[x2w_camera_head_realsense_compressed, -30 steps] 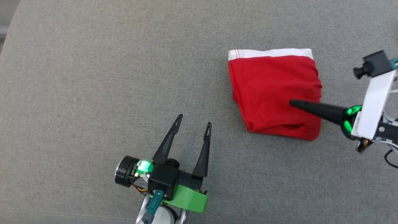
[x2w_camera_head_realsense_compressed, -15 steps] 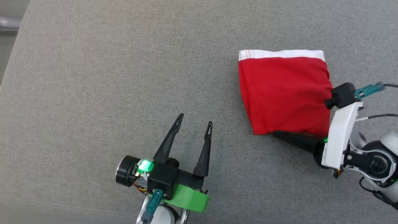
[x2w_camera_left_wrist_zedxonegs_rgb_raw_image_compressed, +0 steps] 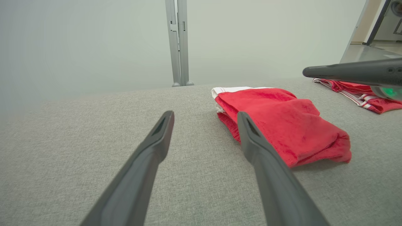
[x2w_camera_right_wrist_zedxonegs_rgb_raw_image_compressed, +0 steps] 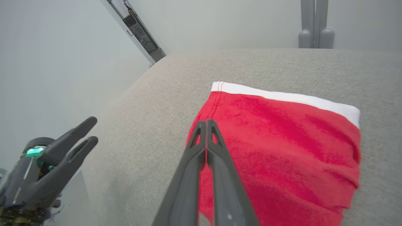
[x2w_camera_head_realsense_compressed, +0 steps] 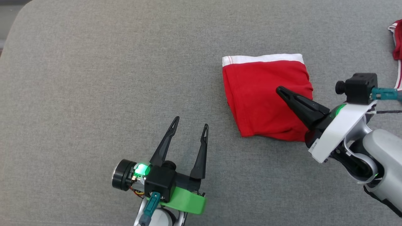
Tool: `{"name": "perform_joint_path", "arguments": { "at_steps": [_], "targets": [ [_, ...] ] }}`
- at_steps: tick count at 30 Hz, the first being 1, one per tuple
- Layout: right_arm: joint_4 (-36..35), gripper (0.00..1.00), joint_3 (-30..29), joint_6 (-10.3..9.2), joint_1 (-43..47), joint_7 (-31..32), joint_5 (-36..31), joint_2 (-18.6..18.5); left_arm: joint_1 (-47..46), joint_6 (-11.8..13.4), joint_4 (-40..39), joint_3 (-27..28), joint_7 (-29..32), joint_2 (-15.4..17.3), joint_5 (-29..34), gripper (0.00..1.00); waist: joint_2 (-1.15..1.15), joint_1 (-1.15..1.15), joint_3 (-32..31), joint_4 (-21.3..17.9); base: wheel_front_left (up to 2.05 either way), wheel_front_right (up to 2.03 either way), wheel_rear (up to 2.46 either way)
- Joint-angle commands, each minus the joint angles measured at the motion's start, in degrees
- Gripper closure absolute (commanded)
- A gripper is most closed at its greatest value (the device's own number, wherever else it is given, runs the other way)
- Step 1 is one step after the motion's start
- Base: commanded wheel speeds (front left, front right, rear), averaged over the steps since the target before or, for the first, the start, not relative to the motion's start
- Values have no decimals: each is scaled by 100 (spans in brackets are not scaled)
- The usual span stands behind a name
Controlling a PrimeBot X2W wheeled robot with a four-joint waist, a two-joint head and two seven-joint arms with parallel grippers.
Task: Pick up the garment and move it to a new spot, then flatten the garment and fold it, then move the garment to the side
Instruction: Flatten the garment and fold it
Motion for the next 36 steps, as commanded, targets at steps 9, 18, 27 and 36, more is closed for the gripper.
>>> {"name": "perform_joint_path", "arguments": {
  "at_steps": [9,18,27,36],
  "targets": [
    [2648,100,-72,0,-596,-1549,-2756,1427,9,-85,-20,-23,-16,12,24,0,0,0,-12,22,0,0,0],
    [3378,100,-897,-4,-316,-1548,-4300,2354,-54,-62,-4,-108,-16,11,-65,0,0,0,50,257,0,0,0],
    [4307,100,-705,-2,-405,-1545,-4239,2751,-6,-25,-1,-146,-16,11,-66,0,0,0,27,221,0,0,0],
    [3094,59,-1095,-3,-298,-1547,-4422,2743,0,-57,18,14,-16,12,41,0,0,0,-101,-199,0,0,0]
  ]
}}
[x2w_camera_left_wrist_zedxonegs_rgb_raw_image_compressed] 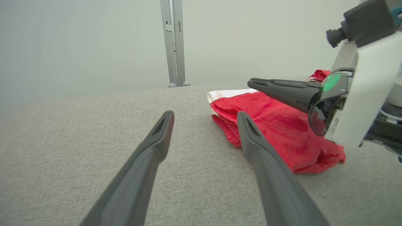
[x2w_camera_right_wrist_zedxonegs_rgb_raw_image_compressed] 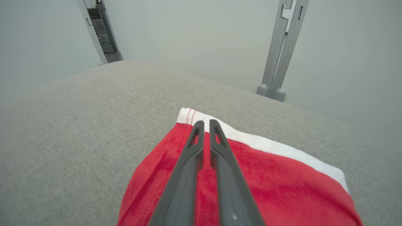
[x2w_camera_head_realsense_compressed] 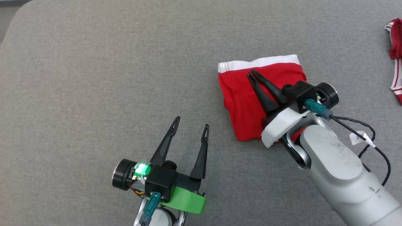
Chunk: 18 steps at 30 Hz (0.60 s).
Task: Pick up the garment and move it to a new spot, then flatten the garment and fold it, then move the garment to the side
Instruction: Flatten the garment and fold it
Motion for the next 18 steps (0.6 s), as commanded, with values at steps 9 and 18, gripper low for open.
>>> {"name": "perform_joint_path", "arguments": {
  "at_steps": [9,18],
  "targets": [
    [-1675,0,-1387,-8,1218,-13,-286,-114,278,15,-216,661,-16,20,36,0,0,0,-414,-653,0,0,0],
    [-2373,0,-2202,-6,2305,-14,-654,55,743,-96,-672,1526,-16,18,123,0,0,0,-683,-939,0,0,0]
  ]
}}
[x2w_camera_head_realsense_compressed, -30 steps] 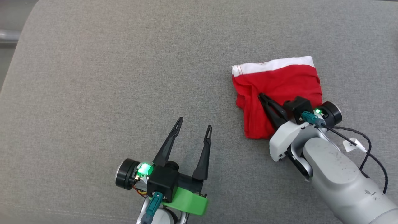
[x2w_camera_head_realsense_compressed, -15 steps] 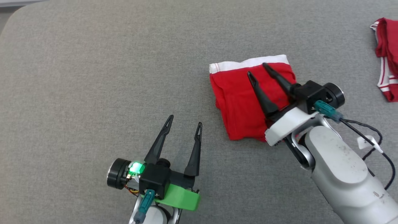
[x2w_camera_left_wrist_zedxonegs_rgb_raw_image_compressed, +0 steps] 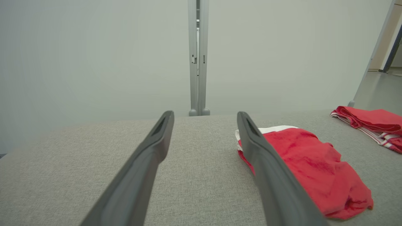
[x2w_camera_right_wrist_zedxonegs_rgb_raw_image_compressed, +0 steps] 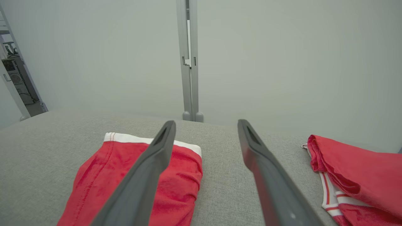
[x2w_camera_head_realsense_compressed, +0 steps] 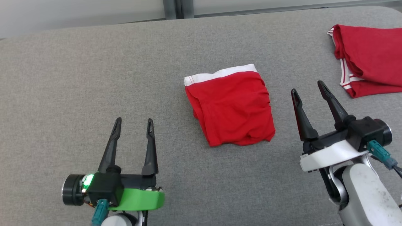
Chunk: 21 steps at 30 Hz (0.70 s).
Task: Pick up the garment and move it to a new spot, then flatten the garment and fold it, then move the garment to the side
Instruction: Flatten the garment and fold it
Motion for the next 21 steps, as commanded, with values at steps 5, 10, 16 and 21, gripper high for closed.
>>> {"name": "perform_joint_path", "arguments": {
  "at_steps": [5,10,16,21],
  "targets": [
    [-345,0,-174,-7,638,-13,-135,332,487,-109,-110,404,-16,15,-223,0,0,0,-376,-209,0,0,0],
    [-443,0,-77,-6,1077,-13,-108,453,834,-193,-36,568,-16,14,-140,0,0,0,-627,-257,0,0,0],
    [-321,0,-37,-6,1397,-13,-132,513,1151,-153,60,650,-16,13,-182,0,0,0,-933,-287,0,0,0],
    [-239,0,-13,-6,1581,-13,-180,538,1299,-110,78,670,-16,13,-157,0,0,0,-1078,-288,0,0,0]
  ]
}}
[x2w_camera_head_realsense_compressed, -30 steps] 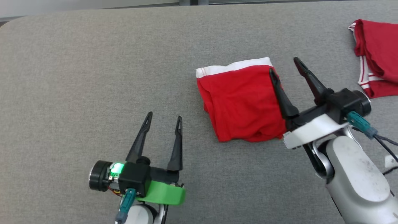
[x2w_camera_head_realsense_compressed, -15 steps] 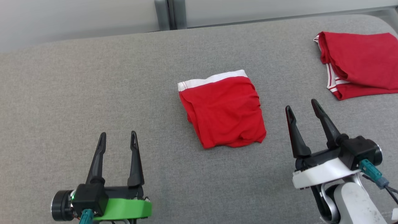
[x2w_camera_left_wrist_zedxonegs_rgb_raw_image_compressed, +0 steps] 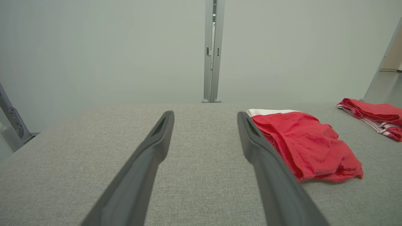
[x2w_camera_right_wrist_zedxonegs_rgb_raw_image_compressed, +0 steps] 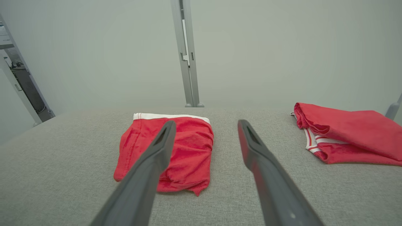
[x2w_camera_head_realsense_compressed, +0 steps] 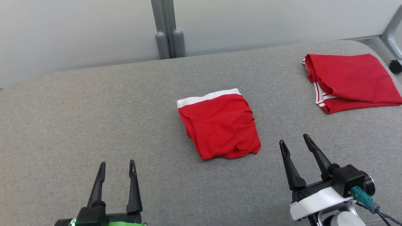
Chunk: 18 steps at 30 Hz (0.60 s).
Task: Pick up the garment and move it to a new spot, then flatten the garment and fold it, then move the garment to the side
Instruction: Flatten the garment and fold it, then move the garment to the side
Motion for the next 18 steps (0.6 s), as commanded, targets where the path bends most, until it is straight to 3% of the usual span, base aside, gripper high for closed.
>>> {"name": "perform_joint_path", "arguments": {
  "at_steps": [1,18],
  "targets": [
    [22,0,-16,-6,99,-13,-11,10,95,44,-11,18,-16,12,-24,0,0,0,-53,-11,0,0,0],
    [67,0,-22,-6,93,-14,45,29,164,72,12,-32,-16,11,109,0,0,0,-137,-11,0,0,0]
  ]
}}
